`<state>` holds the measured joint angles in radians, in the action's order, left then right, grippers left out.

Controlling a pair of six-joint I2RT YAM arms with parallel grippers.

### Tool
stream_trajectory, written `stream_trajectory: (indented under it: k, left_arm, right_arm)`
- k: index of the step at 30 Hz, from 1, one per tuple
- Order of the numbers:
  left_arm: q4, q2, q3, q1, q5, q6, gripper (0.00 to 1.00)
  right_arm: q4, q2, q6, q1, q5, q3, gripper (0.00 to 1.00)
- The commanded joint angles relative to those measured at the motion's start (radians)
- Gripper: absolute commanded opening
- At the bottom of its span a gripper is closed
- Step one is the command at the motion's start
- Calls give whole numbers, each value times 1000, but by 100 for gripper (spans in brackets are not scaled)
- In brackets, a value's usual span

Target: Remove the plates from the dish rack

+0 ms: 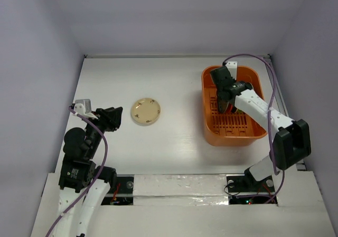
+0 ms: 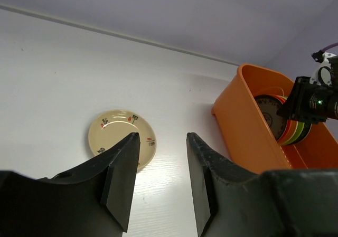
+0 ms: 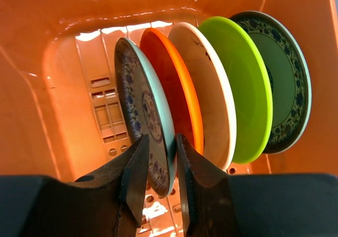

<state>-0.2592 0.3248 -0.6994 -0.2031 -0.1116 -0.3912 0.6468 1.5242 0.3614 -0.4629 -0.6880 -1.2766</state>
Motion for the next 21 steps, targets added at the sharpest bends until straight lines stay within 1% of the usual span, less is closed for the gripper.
stream_trajectory:
  k: [1, 7, 8, 10, 11, 15, 20, 21]
  left_arm:
    - [38, -7, 1, -5, -5, 3, 38]
    - [40, -10, 1, -5, -7, 2, 38]
    - [40, -12, 1, -5, -5, 2, 38]
    - [40, -13, 1, -5, -5, 3, 39]
    - [40, -13, 1, -5, -3, 2, 39]
    - [43, -12, 1, -5, -5, 3, 39]
    - [43, -12, 1, -5, -8, 2, 39]
    - [43, -12, 0, -5, -7, 3, 39]
  right_arm:
    - [-12, 8, -24, 18, -10, -47, 32]
    - [-4, 45, -45, 18, -21, -72, 28]
    - [-1, 59, -47, 18, -21, -76, 24]
    - [10, 67, -52, 18, -28, -90, 21]
    - [11, 67, -55, 18, -33, -95, 18]
    - [17, 44, -82, 18, -59, -112, 15]
    - [54, 10, -99, -13, -97, -153, 5]
    - [62, -7, -99, -13, -110, -170, 5]
